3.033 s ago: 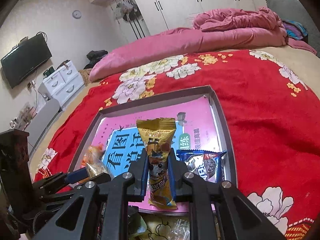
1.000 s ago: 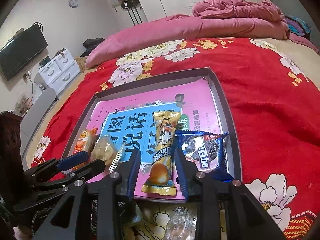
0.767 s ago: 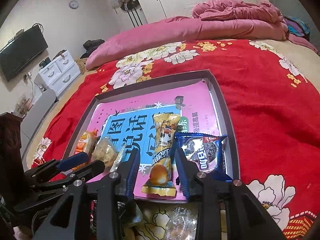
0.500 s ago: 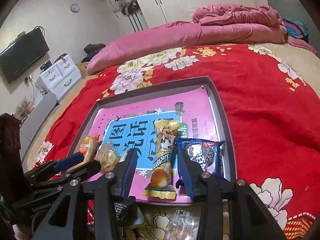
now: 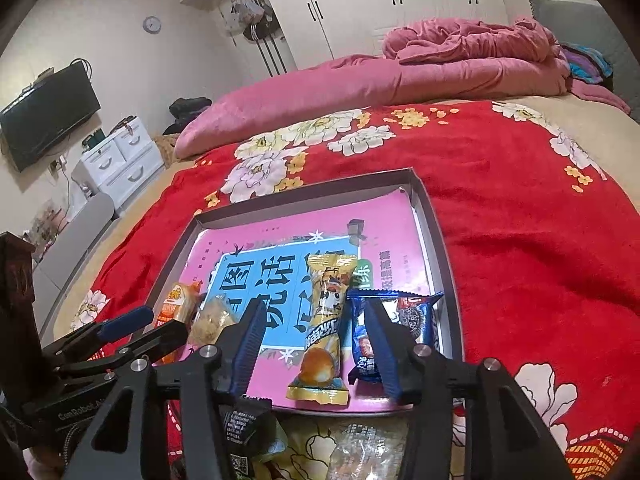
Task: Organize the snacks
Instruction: 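Move both tools back from the tray to the snack pile beside it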
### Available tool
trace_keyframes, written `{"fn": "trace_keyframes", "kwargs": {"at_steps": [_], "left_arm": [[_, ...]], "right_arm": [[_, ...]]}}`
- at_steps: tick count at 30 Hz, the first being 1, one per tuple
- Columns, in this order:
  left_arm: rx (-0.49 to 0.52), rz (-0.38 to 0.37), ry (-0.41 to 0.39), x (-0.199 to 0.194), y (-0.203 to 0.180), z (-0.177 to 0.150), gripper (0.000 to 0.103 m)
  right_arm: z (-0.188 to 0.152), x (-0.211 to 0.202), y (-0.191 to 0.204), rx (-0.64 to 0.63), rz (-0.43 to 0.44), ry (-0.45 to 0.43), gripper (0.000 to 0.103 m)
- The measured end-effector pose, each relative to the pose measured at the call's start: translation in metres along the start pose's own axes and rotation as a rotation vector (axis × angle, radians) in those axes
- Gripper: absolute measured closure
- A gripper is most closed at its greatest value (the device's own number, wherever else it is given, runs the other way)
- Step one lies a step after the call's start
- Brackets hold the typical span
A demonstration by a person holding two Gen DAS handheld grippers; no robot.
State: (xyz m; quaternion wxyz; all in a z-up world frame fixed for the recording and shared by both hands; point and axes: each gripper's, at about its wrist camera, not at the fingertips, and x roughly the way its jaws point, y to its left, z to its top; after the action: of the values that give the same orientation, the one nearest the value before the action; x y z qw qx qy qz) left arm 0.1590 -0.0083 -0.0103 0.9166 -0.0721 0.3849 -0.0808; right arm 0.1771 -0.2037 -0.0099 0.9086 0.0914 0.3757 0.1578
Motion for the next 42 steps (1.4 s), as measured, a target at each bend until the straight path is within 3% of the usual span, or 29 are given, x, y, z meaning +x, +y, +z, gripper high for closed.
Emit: {"fn": "trace_keyframes", "kwargs": {"at_steps": [4,15,28,42], "left_arm": [[-0.006,-0.014,-0.049,-0.012,0.001,0.002,0.029],[-0.013,-0.029,-0.093,-0.026,0.000,0.002,0.028],[-0.025,-0.057,-0.068,-0.031,-0.003,-0.005,0.028],[0.028,-0.086,-0.025,-0.034,-0.026,-0.017,0.028]], "right_arm": [[0.001,-0.003,-0.001,0.002,0.000,-0.010,0.049],[0.003,-0.016,-0.004,0.004,-0.001,-0.054,0.045],[0.002,-0.035,-0.014,0.024,-0.016,-0.100,0.040],[-0.012,-0.051,-0.018,-0.009,-0.039,-0.086,0.040]]}}
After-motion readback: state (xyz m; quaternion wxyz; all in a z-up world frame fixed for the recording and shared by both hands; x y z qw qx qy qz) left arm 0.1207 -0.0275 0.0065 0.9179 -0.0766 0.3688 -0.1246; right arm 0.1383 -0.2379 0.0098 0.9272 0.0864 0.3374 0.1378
